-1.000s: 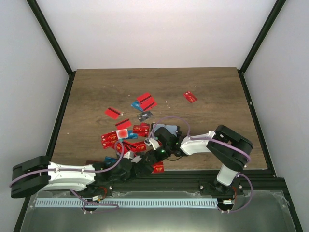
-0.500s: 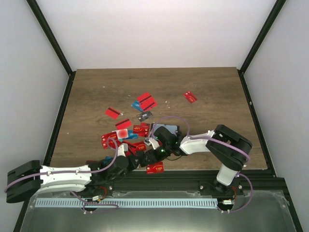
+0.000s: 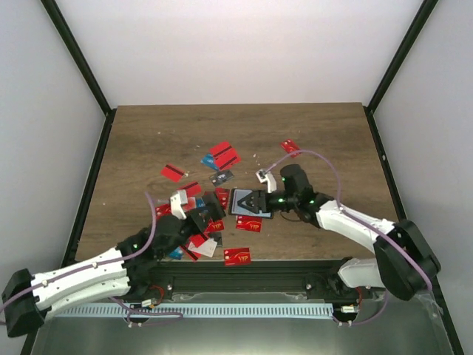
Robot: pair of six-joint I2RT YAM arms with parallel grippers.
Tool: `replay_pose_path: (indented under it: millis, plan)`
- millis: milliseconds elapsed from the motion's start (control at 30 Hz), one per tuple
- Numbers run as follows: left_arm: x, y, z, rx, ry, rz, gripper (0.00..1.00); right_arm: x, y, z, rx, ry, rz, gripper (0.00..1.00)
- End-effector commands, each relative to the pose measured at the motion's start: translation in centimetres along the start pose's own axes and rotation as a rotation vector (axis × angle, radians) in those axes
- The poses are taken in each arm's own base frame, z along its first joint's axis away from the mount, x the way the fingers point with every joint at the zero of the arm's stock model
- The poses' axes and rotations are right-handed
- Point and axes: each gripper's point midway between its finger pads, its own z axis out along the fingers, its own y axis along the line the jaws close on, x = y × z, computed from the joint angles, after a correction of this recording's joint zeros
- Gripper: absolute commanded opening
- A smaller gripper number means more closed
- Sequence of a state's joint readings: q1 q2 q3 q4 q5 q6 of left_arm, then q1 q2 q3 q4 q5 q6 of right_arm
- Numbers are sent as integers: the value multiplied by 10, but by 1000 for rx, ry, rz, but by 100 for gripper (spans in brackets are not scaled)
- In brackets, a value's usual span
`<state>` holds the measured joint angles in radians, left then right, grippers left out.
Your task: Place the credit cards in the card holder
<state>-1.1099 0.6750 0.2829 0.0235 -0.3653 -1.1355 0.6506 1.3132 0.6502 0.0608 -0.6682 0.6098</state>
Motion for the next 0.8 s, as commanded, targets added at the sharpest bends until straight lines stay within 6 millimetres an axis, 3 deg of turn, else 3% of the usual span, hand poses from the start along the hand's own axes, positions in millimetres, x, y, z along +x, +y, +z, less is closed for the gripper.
replay_pose_path:
  millis: [0,200,333,667,767]
  plan:
    - [-37,-46,0,126,-17,196,4,-4,-8,-26,-53,-33,30,57]
    - [-37,-98,19,388,159,298,4,-8,11,-47,-237,-50,14,57]
    - [-36,-121,29,487,231,327,4,-13,24,-58,-316,-69,-20,57]
    - [-36,-141,35,589,311,351,4,-37,55,-79,-384,-145,-121,57]
    - [-36,-141,36,595,316,352,4,-43,62,-83,-400,-155,-137,52]
